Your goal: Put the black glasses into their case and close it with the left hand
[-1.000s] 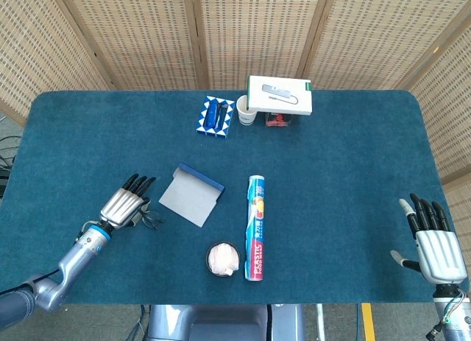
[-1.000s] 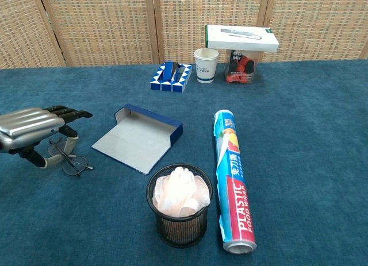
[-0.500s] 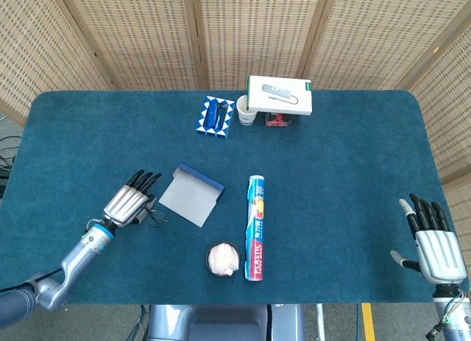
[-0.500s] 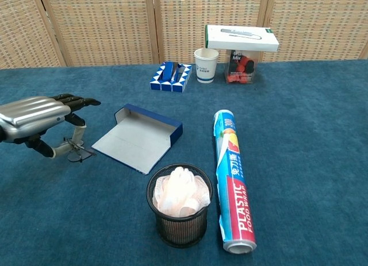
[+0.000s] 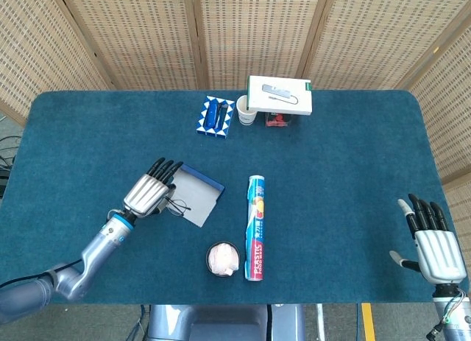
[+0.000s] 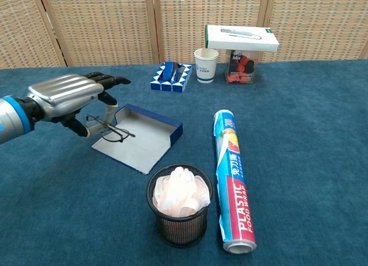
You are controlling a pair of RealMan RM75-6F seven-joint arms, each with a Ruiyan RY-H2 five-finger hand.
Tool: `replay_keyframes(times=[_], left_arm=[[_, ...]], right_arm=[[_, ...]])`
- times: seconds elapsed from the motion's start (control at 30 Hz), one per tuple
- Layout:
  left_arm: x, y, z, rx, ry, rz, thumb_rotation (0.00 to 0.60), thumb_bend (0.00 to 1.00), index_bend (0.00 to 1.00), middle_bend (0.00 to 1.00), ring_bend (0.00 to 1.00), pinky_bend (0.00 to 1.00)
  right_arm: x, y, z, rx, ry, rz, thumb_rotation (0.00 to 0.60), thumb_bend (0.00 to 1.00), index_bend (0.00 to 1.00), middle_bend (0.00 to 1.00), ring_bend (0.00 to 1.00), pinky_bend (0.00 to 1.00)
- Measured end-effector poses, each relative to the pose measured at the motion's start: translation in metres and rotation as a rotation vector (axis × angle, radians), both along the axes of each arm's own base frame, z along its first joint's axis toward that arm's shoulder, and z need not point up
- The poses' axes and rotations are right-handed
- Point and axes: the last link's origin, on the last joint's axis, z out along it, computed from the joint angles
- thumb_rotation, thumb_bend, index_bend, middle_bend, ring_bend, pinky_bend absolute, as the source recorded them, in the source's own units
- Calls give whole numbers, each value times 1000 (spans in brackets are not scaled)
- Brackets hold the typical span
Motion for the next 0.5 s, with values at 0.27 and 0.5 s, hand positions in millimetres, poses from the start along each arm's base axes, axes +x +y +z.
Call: replay_keyframes(times=[0.27,0.5], left_arm=[[21,16,-29,-11,30,-2,600,433,619,0,0,0],[25,28,-43,18,67,-9,600,434,619,0,0,0]], right_arm=[[0,-1,0,8,-2,-2,600,0,0,0,0,0],[0,-1,0,10,-7,-1,600,0,0,0,0,0]])
